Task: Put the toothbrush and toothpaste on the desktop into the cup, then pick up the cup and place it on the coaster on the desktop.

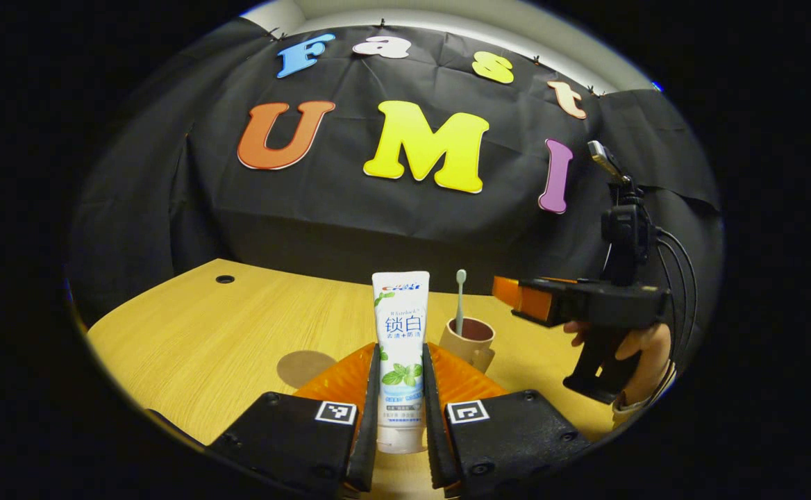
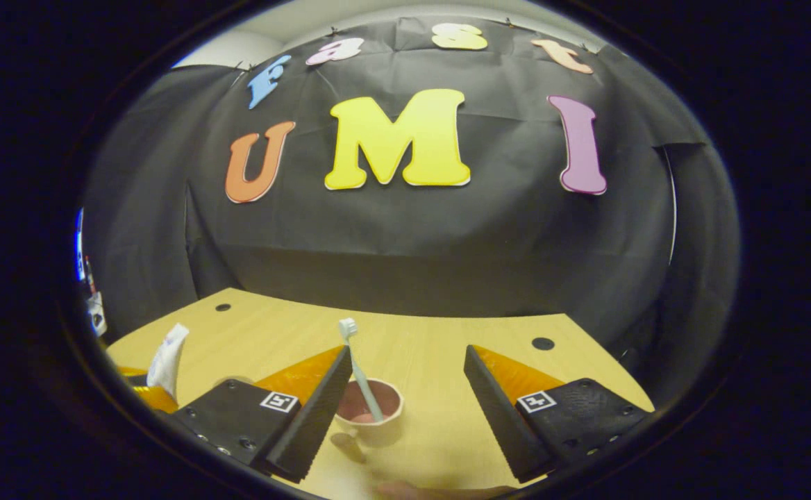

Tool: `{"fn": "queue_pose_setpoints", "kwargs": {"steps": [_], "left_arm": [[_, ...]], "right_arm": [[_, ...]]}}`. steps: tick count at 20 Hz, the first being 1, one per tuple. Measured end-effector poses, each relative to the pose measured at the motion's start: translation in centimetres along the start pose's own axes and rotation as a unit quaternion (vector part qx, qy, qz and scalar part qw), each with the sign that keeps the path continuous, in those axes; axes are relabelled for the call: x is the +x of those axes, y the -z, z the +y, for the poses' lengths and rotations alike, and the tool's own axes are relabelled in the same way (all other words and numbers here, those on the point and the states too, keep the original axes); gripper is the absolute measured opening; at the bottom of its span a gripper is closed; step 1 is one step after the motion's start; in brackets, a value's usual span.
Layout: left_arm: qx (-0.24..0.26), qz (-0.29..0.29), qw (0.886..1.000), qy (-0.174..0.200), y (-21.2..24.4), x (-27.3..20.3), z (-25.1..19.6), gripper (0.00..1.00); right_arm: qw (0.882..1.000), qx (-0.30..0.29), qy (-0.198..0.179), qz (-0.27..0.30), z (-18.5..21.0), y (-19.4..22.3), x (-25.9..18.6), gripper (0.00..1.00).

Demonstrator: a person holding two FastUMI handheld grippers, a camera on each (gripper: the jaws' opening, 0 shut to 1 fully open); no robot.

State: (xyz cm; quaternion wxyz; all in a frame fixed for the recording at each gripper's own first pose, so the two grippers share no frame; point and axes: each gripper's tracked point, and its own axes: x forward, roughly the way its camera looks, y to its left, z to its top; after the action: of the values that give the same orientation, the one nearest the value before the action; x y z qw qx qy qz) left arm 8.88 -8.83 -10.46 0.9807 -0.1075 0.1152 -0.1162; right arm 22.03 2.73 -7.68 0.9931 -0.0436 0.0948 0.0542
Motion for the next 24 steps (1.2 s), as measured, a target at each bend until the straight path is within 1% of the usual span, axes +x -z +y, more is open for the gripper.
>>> {"fn": "queue_pose_setpoints", "kwargs": {"steps": [2,5,10,11,13,15,17,20,21,22,24], "left_arm": [[0.007,-0.010,1.000,0.004,-1.1,1.5,-1.3,0.34],[0.015,-0.024,1.000,0.012,-2.6,4.1,-3.4,0.33],[0.011,-0.040,0.999,0.021,-4.3,8.7,-6.0,0.34],[0.012,-0.041,0.999,0.024,-4.5,9.6,-6.6,0.33],[0.016,-0.044,0.998,0.029,-4.7,11.2,-7.5,0.33],[0.018,-0.044,0.998,0.036,-4.5,12.4,-8.1,0.33],[0.022,-0.032,0.998,0.039,-3.6,13.2,-8.8,0.34],[0.020,-0.018,0.999,0.047,-2.8,13.4,-9.5,0.35],[0.021,-0.018,0.999,0.047,-2.6,13.5,-9.5,0.35],[0.022,-0.017,0.999,0.046,-2.6,13.5,-9.5,0.37],[0.021,-0.017,0.999,0.043,-2.5,13.7,-9.1,0.37]], "right_arm": [[1.000,-0.007,0.016,-0.016,-1.5,0.8,-1.4,0.98],[1.000,0.000,0.019,-0.012,-2.9,3.2,-2.7,0.98],[0.999,0.045,0.018,0.003,-4.9,6.1,-2.5,0.98],[0.999,0.053,0.011,0.001,-5.0,6.2,-2.3,0.98],[0.997,0.070,0.017,0.008,-6.0,6.8,-2.5,0.98],[0.996,0.091,0.017,-0.016,-6.8,5.7,-3.1,0.99],[0.994,0.101,0.027,-0.012,-7.6,6.0,-2.9,0.96],[0.993,0.116,0.008,-0.002,-6.9,6.2,-3.0,0.96],[0.993,0.115,0.006,-0.001,-6.7,6.3,-2.9,0.94],[0.994,0.112,0.008,0.000,-6.9,6.4,-2.9,0.96],[0.994,0.113,0.007,0.002,-6.7,6.6,-2.9,0.96]]}}
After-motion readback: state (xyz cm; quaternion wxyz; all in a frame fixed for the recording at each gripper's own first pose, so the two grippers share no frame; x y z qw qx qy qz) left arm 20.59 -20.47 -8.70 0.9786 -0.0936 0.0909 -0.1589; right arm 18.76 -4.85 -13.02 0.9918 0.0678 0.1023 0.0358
